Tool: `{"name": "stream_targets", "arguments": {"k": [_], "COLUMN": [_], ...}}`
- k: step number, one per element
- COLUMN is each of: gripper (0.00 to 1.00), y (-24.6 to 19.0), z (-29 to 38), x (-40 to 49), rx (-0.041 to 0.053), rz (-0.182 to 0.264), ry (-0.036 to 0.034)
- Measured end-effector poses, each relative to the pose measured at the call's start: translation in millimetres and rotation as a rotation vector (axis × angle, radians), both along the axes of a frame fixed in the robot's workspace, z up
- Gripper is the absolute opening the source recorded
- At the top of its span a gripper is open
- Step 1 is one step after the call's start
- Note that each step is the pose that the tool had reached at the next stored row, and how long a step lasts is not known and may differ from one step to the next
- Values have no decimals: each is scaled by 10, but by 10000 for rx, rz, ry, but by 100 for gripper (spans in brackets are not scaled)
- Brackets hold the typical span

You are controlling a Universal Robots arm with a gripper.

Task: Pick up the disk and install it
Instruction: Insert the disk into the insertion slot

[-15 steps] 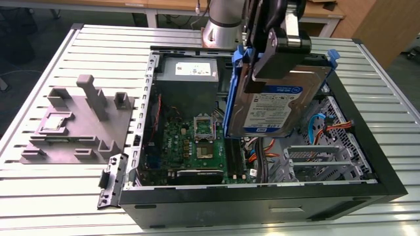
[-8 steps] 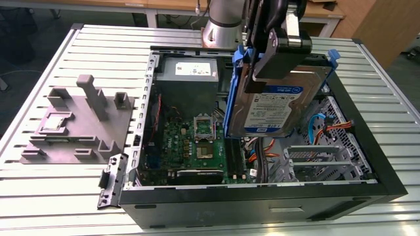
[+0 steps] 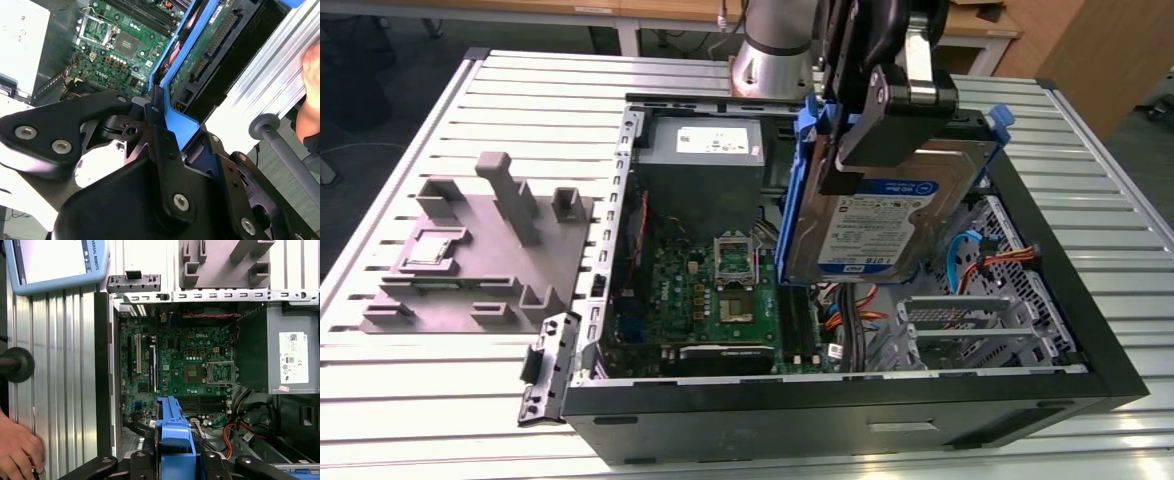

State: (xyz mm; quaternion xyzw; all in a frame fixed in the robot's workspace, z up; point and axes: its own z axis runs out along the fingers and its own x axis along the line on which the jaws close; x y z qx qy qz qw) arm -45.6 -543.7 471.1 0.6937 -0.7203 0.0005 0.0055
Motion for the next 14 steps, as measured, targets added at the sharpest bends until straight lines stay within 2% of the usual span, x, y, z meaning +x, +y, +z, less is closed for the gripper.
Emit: {"name": "stream_targets", "arguments": {"k": [10, 14], "gripper": [36, 36], "y": [-1, 0], "z": [-9, -10], "x": [176, 201], "rx": [-2, -2], "rz": [1, 1], "ry": [18, 19]}}
